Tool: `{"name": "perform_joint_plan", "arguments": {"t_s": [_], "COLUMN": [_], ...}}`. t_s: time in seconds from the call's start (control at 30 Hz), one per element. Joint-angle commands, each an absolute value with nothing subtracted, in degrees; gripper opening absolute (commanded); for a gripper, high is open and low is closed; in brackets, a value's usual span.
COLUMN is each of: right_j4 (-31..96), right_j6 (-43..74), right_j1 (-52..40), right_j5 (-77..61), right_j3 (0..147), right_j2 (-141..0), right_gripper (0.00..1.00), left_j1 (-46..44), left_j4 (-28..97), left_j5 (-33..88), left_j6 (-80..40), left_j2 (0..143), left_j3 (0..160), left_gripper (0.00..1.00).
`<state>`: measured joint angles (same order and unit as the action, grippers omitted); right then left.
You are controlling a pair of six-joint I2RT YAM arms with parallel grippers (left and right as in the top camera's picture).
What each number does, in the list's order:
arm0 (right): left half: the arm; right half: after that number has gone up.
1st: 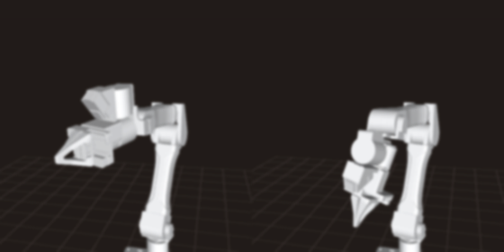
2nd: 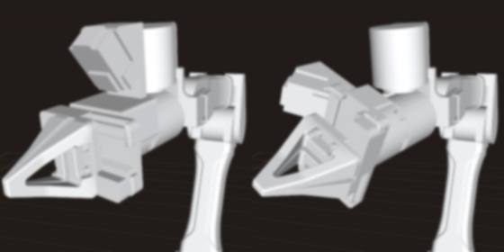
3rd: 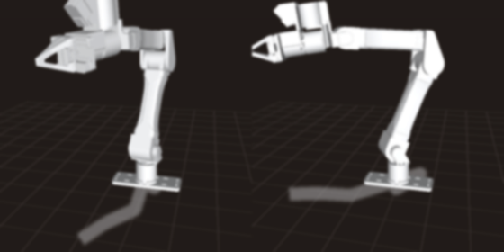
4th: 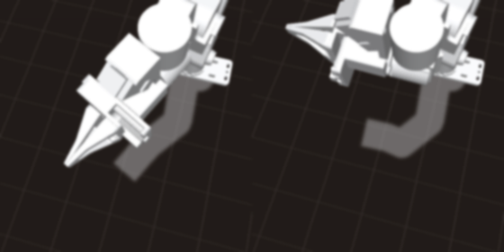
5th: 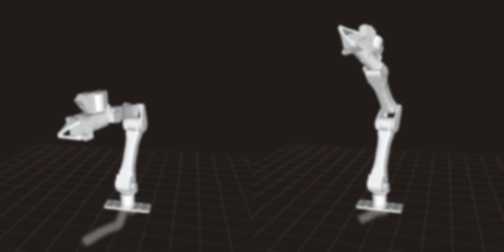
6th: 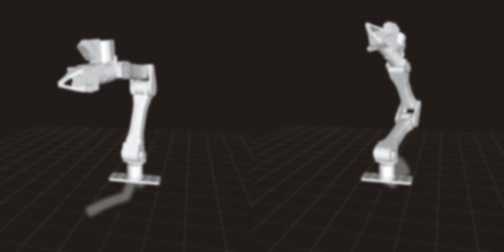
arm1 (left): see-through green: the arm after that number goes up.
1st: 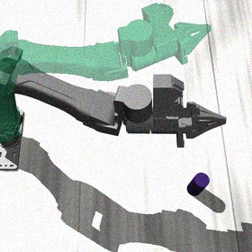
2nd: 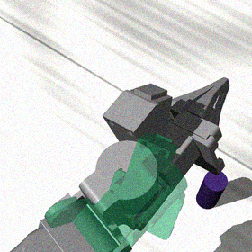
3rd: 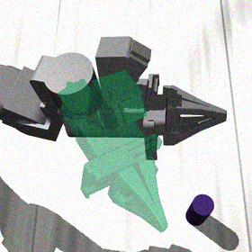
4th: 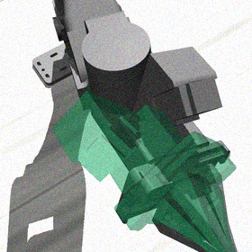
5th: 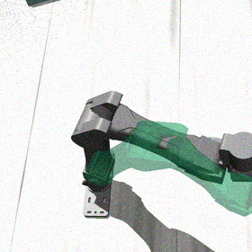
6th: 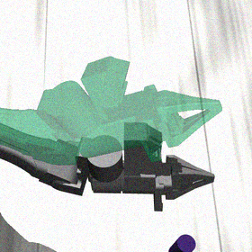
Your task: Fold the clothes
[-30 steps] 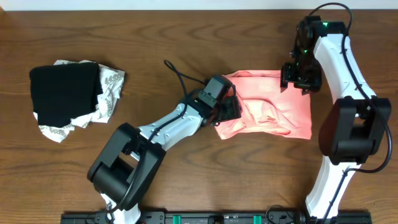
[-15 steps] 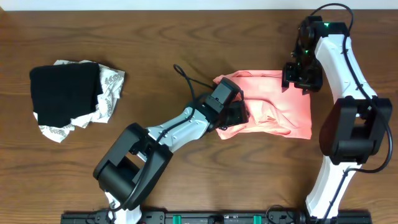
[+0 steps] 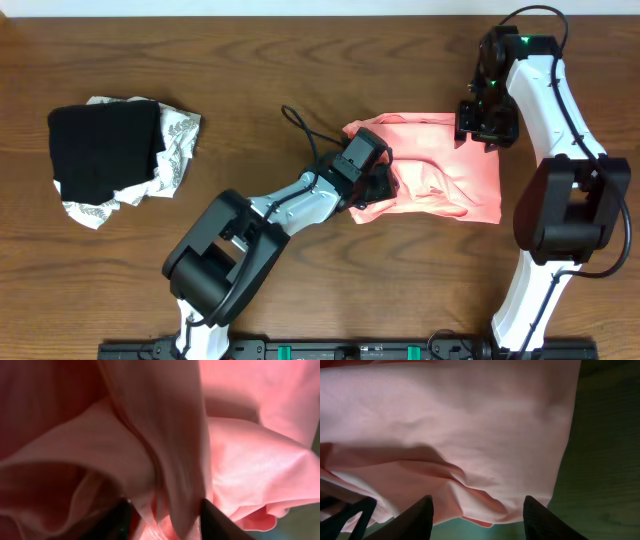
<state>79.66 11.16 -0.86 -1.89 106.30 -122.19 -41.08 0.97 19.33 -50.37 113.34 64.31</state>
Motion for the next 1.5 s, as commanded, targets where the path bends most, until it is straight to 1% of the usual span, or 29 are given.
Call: {"name": "perform_joint_plan", "arguments": {"t_s": [0.0, 0.07, 0.13, 0.2, 0.27, 0.37, 0.5, 0.53, 0.57, 0.7, 1.07, 1.2, 1.33, 1.47], "right_j4": [79.68, 79.66, 79.66, 79.64, 79.66, 79.68, 79.64, 79.61, 79.59, 79.59, 79.77, 80.77, 81.87, 81.43], "right_j6": [11.7, 11.7, 11.7, 11.7, 11.7, 11.68, 11.68, 11.68, 11.68, 11.68, 11.44, 9.93, 9.52, 6.87], "right_j1": [-0.38, -0.38, -0.38, -0.38, -0.38, -0.38, -0.38, -0.38, -0.38, -0.38, -0.38, -0.4, -0.49, -0.62], "right_j5": [-1.72, -1.72, -1.72, -1.72, -1.72, -1.72, -1.72, -1.72, -1.69, -1.69, 1.28, 1.3, 0.6, -4.84], "right_j3": [106.04, 106.04, 106.04, 106.04, 106.04, 106.04, 106.04, 106.04, 106.04, 106.04, 106.04, 105.89, 104.25, 99.59], "right_j2": [-121.69, -121.69, -121.69, -121.69, -121.69, -121.69, -121.69, -121.69, -121.69, -121.69, -121.69, -121.69, -121.69, -121.69], "right_gripper": [0.55, 0.55, 0.55, 0.54, 0.53, 0.53, 0.53, 0.53, 0.53, 0.52, 0.54, 0.54, 0.51, 0.45], "left_j1": [-41.12, -41.12, -41.1, -41.1, -41.12, -41.12, -41.12, -41.1, -41.1, -40.86, -36.42, -35.33, -35.31, -35.31], "left_j4": [0.73, 0.64, 0.51, -0.03, -1.06, -1.87, -1.89, -1.87, -1.87, -1.13, 13.8, 15.03, 14.94, 14.63], "left_j5": [19.84, 20.05, 20.12, 20.12, 20.14, 20.16, 20.16, 20.16, 20.16, 20.58, 20.56, 20.56, 20.53, 20.53], "left_j6": [-50.04, -50.02, -49.82, -49.84, -49.87, -49.91, -49.87, -49.82, -49.82, -48.69, -45.06, -42.98, -42.87, -42.87], "left_j2": [114.41, 114.41, 114.41, 114.41, 114.41, 114.41, 114.41, 114.41, 114.39, 114.08, 110.56, 109.73, 109.69, 109.69], "left_j3": [64.2, 64.2, 64.2, 64.2, 64.2, 64.23, 64.27, 64.27, 64.25, 64.27, 64.38, 64.38, 64.38, 64.38], "left_gripper": [0.35, 0.3, 0.28, 0.29, 0.33, 0.32, 0.18, 0.08, 0.06, 0.06, 0.06, 0.06, 0.06, 0.06]}}
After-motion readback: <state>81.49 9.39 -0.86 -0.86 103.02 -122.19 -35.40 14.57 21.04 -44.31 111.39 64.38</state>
